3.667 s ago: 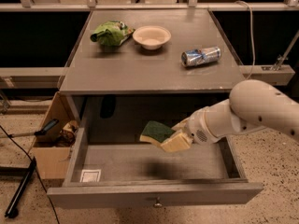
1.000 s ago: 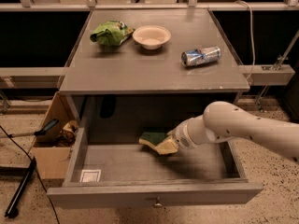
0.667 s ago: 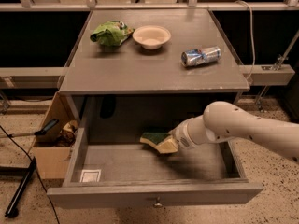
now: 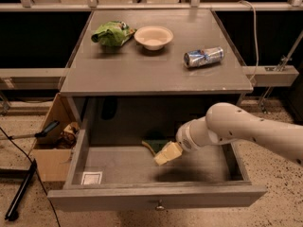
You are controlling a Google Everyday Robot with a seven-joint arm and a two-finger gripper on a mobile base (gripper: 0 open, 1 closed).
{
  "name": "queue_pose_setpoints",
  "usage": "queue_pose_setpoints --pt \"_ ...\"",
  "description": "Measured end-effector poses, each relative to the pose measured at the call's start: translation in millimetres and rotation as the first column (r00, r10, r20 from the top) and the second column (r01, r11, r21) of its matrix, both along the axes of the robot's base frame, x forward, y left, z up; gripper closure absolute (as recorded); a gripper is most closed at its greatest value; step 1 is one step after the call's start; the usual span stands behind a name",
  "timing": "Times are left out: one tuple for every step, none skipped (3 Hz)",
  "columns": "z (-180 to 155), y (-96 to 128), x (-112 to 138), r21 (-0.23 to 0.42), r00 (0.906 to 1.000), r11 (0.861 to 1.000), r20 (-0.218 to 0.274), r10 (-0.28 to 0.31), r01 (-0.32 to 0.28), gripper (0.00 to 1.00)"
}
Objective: Place sponge into top drawer
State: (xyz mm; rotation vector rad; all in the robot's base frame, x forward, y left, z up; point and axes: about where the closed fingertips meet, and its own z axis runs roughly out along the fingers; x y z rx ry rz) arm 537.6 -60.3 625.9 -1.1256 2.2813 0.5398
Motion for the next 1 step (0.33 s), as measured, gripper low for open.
queue_pose_setpoints --pt "0.0 0.0 0.0 0.0 1.0 1.0 0.0 0.0 0.0 0.0"
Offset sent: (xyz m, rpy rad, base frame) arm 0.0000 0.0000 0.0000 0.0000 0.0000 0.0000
